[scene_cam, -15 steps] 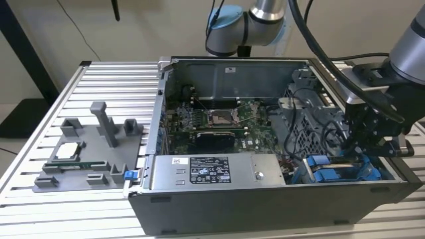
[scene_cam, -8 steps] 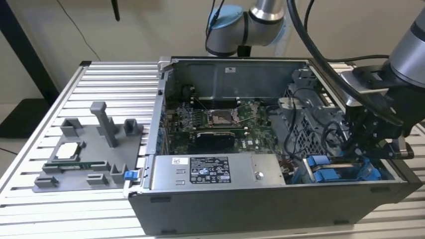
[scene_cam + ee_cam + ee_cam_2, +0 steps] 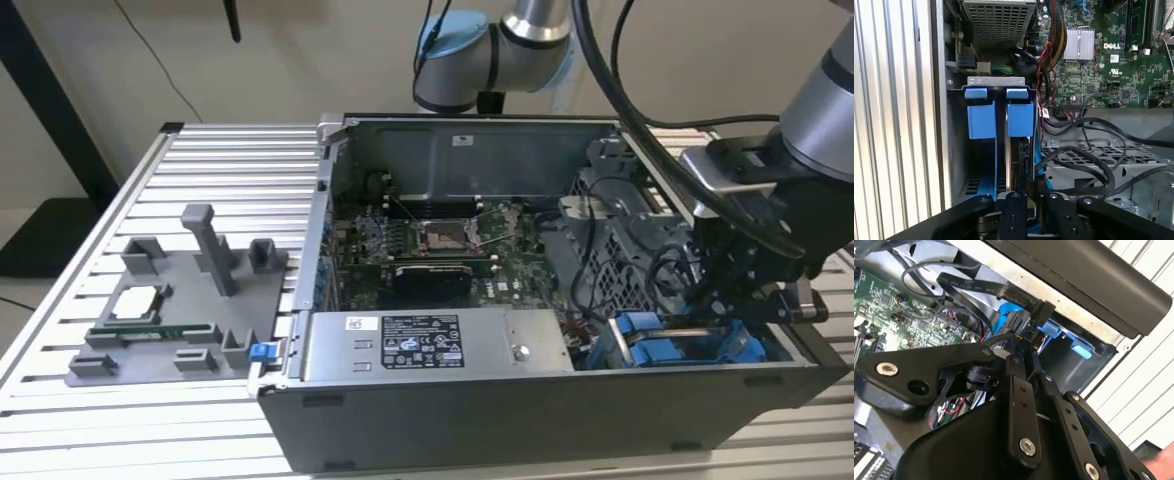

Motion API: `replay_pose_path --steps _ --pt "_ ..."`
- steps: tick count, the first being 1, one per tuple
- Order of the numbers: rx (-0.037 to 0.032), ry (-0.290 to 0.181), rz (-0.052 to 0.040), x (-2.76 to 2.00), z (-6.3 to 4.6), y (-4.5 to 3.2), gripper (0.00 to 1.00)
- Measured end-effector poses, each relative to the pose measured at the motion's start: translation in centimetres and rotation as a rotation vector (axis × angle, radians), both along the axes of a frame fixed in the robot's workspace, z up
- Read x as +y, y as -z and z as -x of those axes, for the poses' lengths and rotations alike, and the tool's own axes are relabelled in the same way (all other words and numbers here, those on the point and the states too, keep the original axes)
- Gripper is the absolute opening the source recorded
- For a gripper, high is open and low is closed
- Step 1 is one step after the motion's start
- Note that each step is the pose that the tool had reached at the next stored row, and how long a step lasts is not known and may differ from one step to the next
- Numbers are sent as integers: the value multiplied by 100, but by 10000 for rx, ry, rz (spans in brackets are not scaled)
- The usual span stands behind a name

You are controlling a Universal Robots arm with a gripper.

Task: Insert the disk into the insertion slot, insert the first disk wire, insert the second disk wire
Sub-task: 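Insert the first disk wire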

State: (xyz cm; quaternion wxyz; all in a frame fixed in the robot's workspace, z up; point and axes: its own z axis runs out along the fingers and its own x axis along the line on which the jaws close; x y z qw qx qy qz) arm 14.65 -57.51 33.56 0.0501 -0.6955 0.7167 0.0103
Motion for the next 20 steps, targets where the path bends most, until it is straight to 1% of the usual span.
replay_pose_path --steps 2,5,7,8,10,12,15,20 --pt "0 1 -2 0 -3 11 0" --pt "11 4 18 0 -7 55 0" --pt "16 5 8 0 -7 65 0" --pt "19 8 -7 1 -7 67 100" --pt "24 16 -32 0 -7 32 100" --pt "29 19 -20 1 -7 -32 100" --pt "42 23 -21 0 -7 -103 100" --pt "97 41 -20 0 -7 -210 100"
